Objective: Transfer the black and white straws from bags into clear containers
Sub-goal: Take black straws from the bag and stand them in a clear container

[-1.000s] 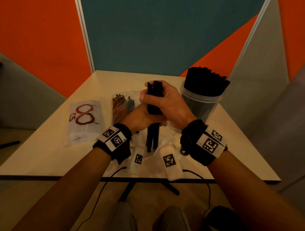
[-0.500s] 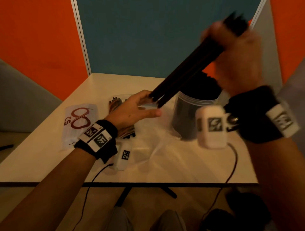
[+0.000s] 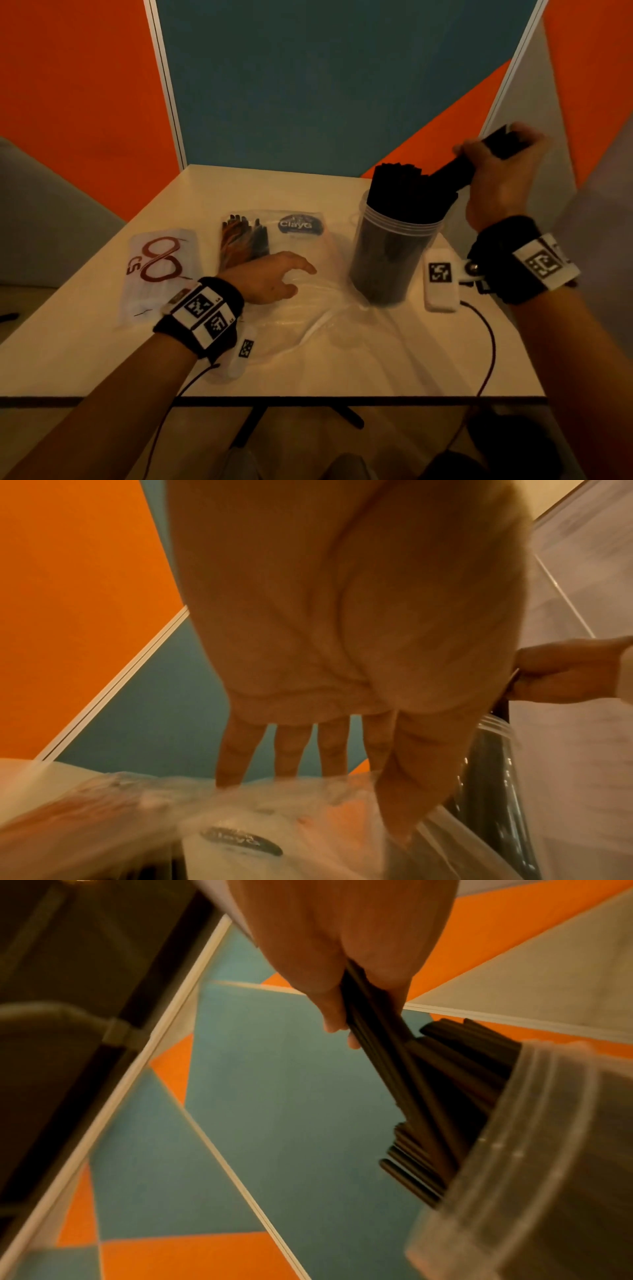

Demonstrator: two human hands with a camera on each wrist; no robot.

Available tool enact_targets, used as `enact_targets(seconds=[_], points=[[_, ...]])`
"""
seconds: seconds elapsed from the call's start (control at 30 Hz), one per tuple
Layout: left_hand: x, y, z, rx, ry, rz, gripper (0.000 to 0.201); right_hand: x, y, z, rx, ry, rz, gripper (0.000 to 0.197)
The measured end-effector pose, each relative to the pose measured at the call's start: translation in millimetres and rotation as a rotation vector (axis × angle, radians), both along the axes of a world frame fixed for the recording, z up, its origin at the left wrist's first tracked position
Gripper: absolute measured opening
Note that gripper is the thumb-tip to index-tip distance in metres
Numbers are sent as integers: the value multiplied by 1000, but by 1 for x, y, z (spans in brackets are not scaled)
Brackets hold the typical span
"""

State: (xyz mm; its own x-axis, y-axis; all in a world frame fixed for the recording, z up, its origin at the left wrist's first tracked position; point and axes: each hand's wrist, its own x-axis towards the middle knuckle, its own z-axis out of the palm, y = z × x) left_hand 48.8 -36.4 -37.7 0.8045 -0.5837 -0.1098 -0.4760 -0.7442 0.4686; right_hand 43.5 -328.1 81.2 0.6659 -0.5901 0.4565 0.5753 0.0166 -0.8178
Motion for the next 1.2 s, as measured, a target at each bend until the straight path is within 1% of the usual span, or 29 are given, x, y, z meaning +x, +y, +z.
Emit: enact_targets(seconds=[0.07, 0.1, 0.13, 0.23, 0.3, 0.37, 0.4, 0.47, 0.5, 0.53, 0.6, 0.67, 0.7, 0.73, 0.77, 0.8, 0.83, 0.87, 0.9, 0.97, 1.0, 1.03, 1.1, 1.2], points=[[2, 0, -3, -23, 1, 0, 42, -1, 6, -6, -195, 34, -55, 66], [3, 1, -4, -36, 5, 4, 41, 1, 9, -9, -305, 62, -79, 70], [3, 2, -5, -49, 6, 6, 41, 2, 11, -12, -415, 110, -90, 66], [1, 2, -5, -81, -5, -5, 40, 10, 17, -22, -772, 341, -158, 34], [0, 3, -3, -100, -7, -5, 39, 16, 17, -27, -945, 383, -206, 25], [-1, 4, -1, -126, -4, 20, 39, 21, 16, -28, -1043, 373, -254, 23], [-1, 5, 0, -137, -20, 34, 38, 22, 15, -28, -1098, 375, -299, 27], [-3, 7, 3, -148, -57, 60, 38, 25, 13, -30, -1245, 457, -364, 37], [-3, 8, 5, -160, -74, 74, 37, 26, 13, -30, -1312, 538, -347, 42], [-3, 9, 7, -173, -93, 84, 37, 25, 13, -30, -1357, 620, -308, 46], [-2, 11, 7, -221, -101, 94, 35, 24, 14, -27, -1400, 727, -255, 50], [2, 14, 6, -289, -79, 95, 34, 18, 20, -20, -1388, 744, -263, 54], [3, 14, 5, -303, -75, 96, 33, 13, 26, -18, -1366, 688, -305, 55], [4, 14, 6, -316, -75, 94, 33, 6, 35, -17, -1333, 570, -347, 53], [4, 14, 8, -328, -78, 96, 34, -3, 47, -17, -1282, 410, -349, 50], [5, 14, 9, -346, -85, 94, 34, -15, 63, -18, -1232, 269, -312, 45], [6, 14, 10, -356, -83, 98, 33, -28, 81, -21, -1207, 188, -241, 38], [8, 14, 11, -370, -77, 94, 33, -42, 100, -26, -1222, 181, -141, 31], [9, 14, 11, -384, -71, 84, 36, -53, 118, -33, -1269, 250, -15, 25], [8, 13, 13, -406, -70, 49, 42, -64, 153, -55, -1427, 525, 276, 22], [8, 13, 13, -412, -79, 42, 39, -64, 166, -67, -1507, 638, 383, 22], [5, 12, 14, -412, -96, 47, 36, -61, 176, -78, -1574, 717, 451, 23], [3, 12, 14, -422, -124, 64, 32, -47, 189, -96, -1624, 827, 503, 29], [-1, 13, 14, -439, -123, 62, 34, -19, 200, -120, -1638, 968, 490, 37]])
